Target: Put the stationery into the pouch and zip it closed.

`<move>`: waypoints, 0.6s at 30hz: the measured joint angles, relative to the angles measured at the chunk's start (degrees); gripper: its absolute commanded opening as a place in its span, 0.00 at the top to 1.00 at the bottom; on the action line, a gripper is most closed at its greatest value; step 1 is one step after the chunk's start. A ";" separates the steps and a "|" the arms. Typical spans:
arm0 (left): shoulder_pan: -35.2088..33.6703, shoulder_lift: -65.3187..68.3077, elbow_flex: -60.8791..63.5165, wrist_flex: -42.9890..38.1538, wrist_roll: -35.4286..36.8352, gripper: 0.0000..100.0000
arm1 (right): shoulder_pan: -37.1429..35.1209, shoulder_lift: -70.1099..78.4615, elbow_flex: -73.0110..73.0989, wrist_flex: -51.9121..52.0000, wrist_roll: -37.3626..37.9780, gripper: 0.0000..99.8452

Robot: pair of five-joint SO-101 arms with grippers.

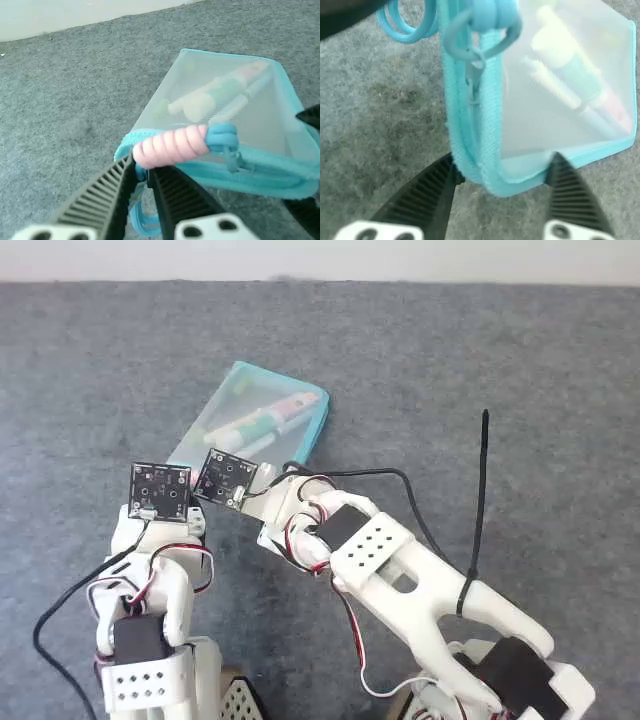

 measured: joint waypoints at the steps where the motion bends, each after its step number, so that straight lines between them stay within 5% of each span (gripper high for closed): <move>1: 0.00 0.00 0.00 0.00 0.00 0.99 | 0.26 0.00 0.00 -0.70 0.09 0.98; 18: 0.00 0.00 0.00 0.00 0.00 0.99 | 5.10 3.16 -2.37 -1.14 -1.67 0.99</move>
